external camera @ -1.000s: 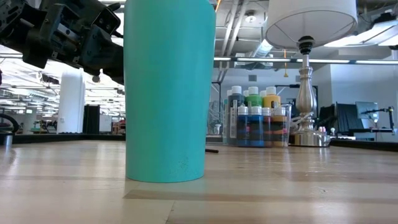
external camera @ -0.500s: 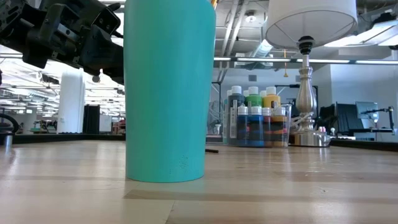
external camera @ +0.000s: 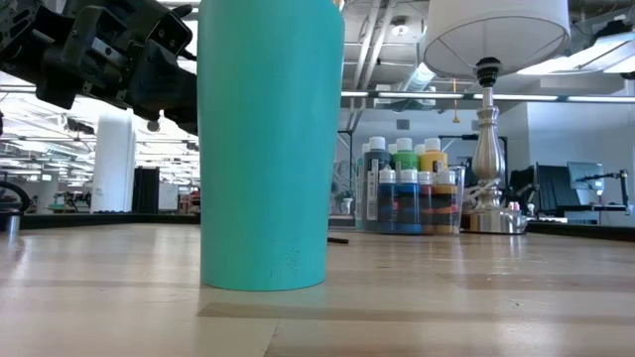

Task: Pick & Place Paint Supplies
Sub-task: Put the gold paintbrush into the green cup, then put the small pink paint bottle into the transparent bin

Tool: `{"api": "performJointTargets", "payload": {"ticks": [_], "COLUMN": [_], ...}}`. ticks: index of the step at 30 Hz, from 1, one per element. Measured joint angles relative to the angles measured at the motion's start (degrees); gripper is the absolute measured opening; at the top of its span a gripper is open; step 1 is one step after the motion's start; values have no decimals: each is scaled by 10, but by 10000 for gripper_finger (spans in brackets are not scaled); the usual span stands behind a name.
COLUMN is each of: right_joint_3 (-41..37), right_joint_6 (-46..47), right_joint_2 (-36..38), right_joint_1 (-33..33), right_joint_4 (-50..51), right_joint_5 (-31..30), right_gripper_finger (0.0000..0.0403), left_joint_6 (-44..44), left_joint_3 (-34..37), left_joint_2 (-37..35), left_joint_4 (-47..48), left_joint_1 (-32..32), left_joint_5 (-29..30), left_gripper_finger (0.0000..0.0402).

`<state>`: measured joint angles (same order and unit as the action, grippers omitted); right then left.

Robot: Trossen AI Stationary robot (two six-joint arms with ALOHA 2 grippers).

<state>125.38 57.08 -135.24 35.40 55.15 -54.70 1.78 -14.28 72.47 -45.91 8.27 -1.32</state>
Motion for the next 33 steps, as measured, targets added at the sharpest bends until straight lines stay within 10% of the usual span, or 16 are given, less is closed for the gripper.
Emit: {"api": "performJointTargets", "payload": {"ticks": [33], "right_joint_3": [31], "right_joint_6": [-30], "right_joint_2": [-9], "right_joint_1": [0], "right_joint_4": [-1], "right_joint_5": [-38], "right_gripper_finger": [143], "left_joint_6": [0], "left_joint_3": [0], "left_joint_2": [0], "left_joint_4": [0], "left_joint_1": [0], "left_joint_5": [0], "left_gripper_finger": [121]}}
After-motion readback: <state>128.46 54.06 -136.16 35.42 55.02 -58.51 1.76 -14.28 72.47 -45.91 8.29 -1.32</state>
